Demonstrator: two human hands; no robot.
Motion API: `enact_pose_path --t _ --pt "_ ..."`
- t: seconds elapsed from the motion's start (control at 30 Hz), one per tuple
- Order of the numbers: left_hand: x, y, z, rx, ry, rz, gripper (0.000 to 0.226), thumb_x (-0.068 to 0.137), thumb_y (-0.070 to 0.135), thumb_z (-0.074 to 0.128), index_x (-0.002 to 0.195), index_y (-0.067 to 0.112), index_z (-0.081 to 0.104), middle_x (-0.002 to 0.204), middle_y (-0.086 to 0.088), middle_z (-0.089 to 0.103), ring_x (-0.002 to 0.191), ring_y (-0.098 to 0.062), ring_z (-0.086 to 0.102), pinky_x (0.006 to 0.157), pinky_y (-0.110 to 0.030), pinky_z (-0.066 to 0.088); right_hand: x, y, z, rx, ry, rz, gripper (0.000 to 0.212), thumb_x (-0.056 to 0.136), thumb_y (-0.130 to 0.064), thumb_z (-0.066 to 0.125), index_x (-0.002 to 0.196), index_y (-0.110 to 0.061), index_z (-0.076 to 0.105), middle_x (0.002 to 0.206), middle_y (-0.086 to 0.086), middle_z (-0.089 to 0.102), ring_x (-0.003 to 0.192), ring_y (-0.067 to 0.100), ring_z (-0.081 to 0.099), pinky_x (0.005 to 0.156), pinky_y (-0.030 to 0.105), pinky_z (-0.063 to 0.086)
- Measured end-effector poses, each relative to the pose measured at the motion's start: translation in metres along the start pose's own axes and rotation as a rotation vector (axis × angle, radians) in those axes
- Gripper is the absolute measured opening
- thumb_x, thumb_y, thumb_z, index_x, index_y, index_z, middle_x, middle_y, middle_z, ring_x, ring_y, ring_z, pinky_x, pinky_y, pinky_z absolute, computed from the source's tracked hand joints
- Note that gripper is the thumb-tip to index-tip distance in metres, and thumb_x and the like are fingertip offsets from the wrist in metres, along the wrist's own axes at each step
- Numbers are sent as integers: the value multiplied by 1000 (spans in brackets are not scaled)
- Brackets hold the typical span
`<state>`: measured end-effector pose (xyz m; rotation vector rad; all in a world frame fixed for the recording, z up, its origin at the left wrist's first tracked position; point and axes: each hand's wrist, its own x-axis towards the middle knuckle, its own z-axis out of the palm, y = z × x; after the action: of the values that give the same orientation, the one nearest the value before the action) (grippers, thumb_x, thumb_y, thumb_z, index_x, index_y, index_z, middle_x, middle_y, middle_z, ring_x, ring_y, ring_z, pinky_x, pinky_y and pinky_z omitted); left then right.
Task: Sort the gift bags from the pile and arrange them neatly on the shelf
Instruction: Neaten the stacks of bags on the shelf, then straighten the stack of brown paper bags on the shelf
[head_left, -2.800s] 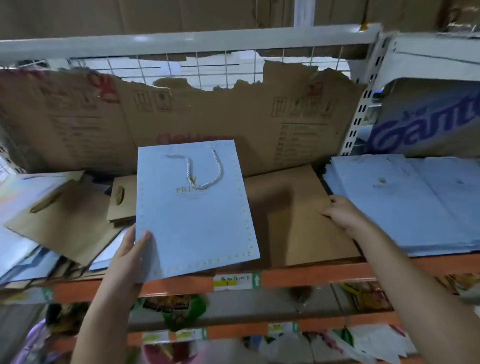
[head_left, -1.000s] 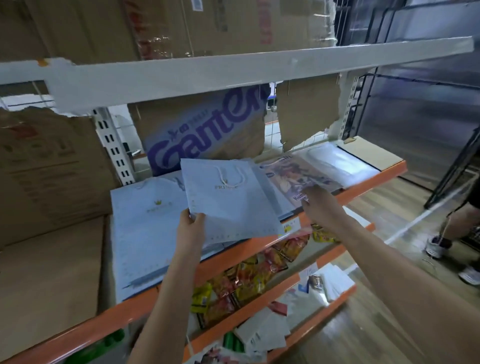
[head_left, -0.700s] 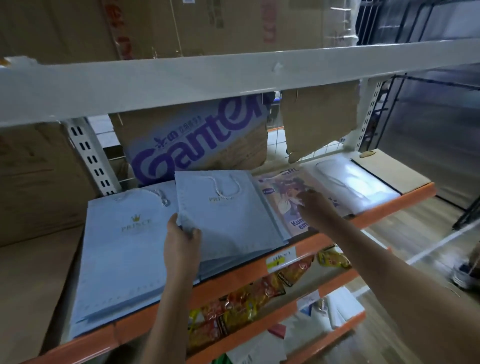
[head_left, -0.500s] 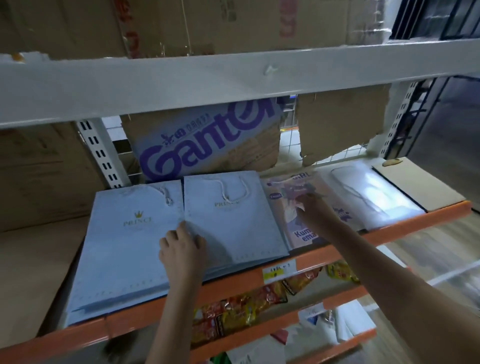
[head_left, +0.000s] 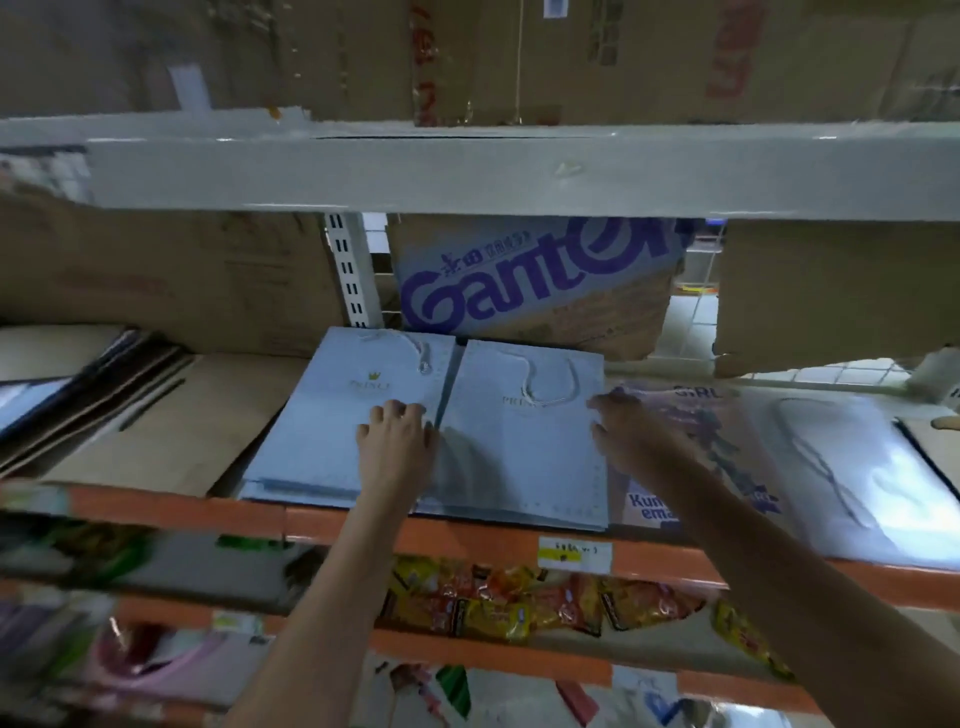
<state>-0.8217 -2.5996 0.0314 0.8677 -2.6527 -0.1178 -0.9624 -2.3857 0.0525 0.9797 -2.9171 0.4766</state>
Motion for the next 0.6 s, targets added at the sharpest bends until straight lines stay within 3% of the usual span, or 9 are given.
enact_pose_path --t 0.3,0.43,0.6 --pt "-7 -136 -61 262 -65 -27 32 96 28 39 119 15 57 123 -8 57 115 -28 49 94 -40 35 26 -163 49 60 -42 -397 39 97 -8 33 135 -6 43 134 12 46 126 27 40 101 34 37" --pt "-23 -217 -87 350 -69 -99 31 98 28 36 118 18 57 120 -6 58 116 -25 49 97 -38 35 32 -259 78 58 -25 -534 39 96 -9 38 133 -4 44 133 15 49 124 30 42 103 33 34" --pt "-38 -329 -111 408 -69 -218 30 96 30 37 114 20 59 119 -3 59 115 -25 49 94 -37 36 42 -375 120 74 -57 -631 31 92 -11 43 120 -3 54 125 15 52 116 30 47 96 36 42"
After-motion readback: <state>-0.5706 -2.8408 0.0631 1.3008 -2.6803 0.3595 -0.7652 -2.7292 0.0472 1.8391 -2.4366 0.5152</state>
